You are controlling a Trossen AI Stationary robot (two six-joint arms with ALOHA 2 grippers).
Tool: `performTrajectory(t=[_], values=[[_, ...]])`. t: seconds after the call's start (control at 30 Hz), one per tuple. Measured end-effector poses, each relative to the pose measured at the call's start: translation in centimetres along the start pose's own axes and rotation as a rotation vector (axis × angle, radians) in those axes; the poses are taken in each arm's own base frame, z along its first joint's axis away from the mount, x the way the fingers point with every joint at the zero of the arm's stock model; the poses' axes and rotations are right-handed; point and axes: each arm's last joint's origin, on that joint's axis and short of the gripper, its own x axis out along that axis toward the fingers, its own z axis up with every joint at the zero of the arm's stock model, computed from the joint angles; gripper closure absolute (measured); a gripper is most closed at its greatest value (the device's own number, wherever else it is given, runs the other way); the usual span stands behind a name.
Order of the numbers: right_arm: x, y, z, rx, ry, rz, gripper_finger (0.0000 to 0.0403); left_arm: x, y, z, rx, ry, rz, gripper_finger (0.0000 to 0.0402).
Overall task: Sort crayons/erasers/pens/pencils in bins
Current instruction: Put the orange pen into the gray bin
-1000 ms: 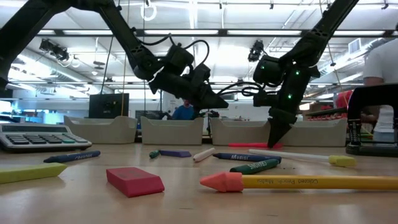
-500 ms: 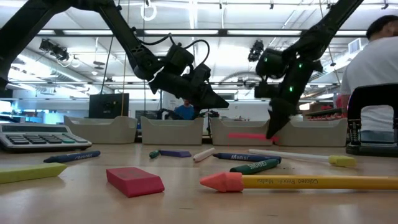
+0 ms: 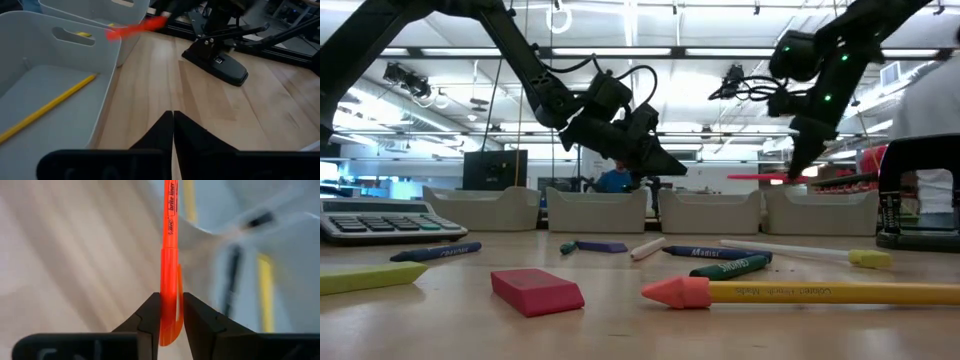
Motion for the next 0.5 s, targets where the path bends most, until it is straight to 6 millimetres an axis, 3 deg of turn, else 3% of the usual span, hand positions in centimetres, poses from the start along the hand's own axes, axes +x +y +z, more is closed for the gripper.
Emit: performTrajectory(t=[0.2,0.5], values=[[-1.5,-1.5,-0.8,0.077,0.011,-0.234,0.0324,0.0,0.0,0.0,-0.006,0.004,0.0,0.0385],[-0.5,-3.6,-2.4,0.178,0.2,-0.314,0.0323,0.3,-0.6,-0.1,-0.005,0.015,-0.015,0.038]])
